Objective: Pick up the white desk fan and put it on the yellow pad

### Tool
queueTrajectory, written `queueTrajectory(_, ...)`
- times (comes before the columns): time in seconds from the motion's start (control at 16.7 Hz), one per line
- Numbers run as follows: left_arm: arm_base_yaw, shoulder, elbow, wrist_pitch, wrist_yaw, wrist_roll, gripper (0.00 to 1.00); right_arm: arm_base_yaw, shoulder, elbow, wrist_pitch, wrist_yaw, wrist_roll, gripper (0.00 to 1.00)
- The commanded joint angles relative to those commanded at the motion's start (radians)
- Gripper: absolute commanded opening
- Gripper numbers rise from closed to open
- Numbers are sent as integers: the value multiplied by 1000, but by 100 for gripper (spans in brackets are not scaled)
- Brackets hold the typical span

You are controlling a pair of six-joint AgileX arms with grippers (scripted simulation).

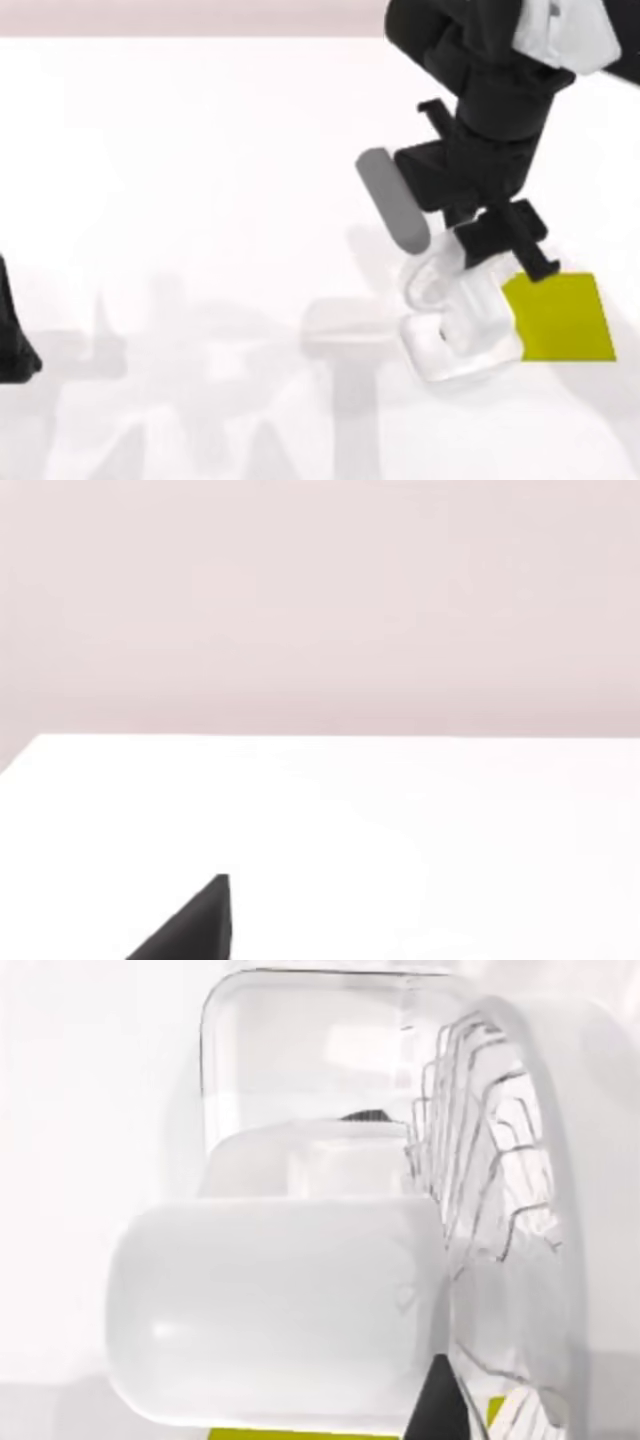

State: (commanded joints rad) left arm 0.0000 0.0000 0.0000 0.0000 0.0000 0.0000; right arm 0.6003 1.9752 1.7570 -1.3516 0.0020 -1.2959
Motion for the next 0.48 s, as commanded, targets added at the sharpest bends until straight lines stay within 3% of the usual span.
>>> queueTrajectory(0.48,0,0,0,0,0,0,100,6,3,146,-134,0,0,0)
